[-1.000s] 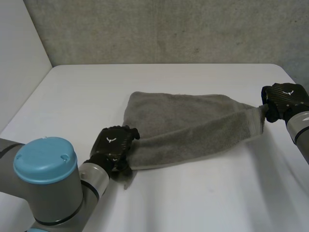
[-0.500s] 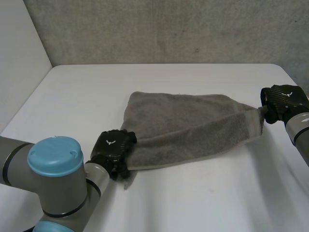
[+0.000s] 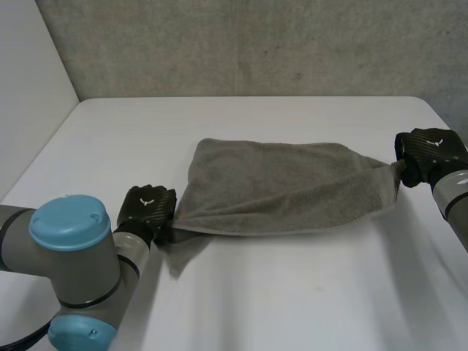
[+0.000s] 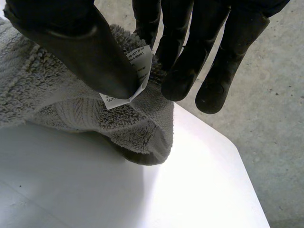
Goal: Fold the towel.
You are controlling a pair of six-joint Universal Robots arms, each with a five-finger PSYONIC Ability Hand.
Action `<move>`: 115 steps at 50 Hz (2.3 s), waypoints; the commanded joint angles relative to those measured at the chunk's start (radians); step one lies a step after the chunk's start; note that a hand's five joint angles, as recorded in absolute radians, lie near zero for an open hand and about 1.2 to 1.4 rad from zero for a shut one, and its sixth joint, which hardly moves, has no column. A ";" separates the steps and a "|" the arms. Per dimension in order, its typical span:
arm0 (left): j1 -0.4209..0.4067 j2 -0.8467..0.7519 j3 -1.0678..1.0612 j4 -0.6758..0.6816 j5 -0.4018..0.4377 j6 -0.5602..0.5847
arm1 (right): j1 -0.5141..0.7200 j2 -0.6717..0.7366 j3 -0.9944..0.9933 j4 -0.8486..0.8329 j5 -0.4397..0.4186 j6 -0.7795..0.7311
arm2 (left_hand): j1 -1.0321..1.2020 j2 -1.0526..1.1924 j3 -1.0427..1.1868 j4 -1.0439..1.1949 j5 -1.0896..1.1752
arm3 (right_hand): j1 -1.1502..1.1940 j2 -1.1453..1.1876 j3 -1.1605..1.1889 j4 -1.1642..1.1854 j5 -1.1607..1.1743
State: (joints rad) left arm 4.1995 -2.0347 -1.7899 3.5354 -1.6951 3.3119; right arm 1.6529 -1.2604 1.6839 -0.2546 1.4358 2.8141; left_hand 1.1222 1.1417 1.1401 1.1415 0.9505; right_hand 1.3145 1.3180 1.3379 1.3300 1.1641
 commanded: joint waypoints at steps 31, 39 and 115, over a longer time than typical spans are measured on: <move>0.050 0.289 0.388 -0.227 0.173 0.268 | 0.016 -0.123 -0.621 0.615 -0.195 0.004 | 0.274 0.255 0.256 0.255 0.271 | 0.082 0.078 0.058 0.066 0.058; 0.149 0.021 0.515 -0.259 0.173 0.308 | 0.107 0.102 -0.679 0.615 -0.121 -0.078 | 0.274 0.255 0.256 0.255 0.271 | 0.082 0.078 0.058 0.066 0.058; 0.119 0.010 -0.019 0.197 0.315 0.327 | 0.047 -0.002 -0.166 0.275 -0.104 -0.102 | 0.274 0.255 0.256 0.255 0.271 | -1.140 -1.143 -1.163 -1.155 -1.164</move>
State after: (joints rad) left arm 4.3142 -2.0279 -1.8099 3.7321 -1.3807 3.6388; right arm 1.7004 -1.0795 1.3265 0.1320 1.3430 2.7168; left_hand 1.1594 1.2176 1.2173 1.2179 1.0252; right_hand 0.2351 0.2442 0.2422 0.2573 0.0606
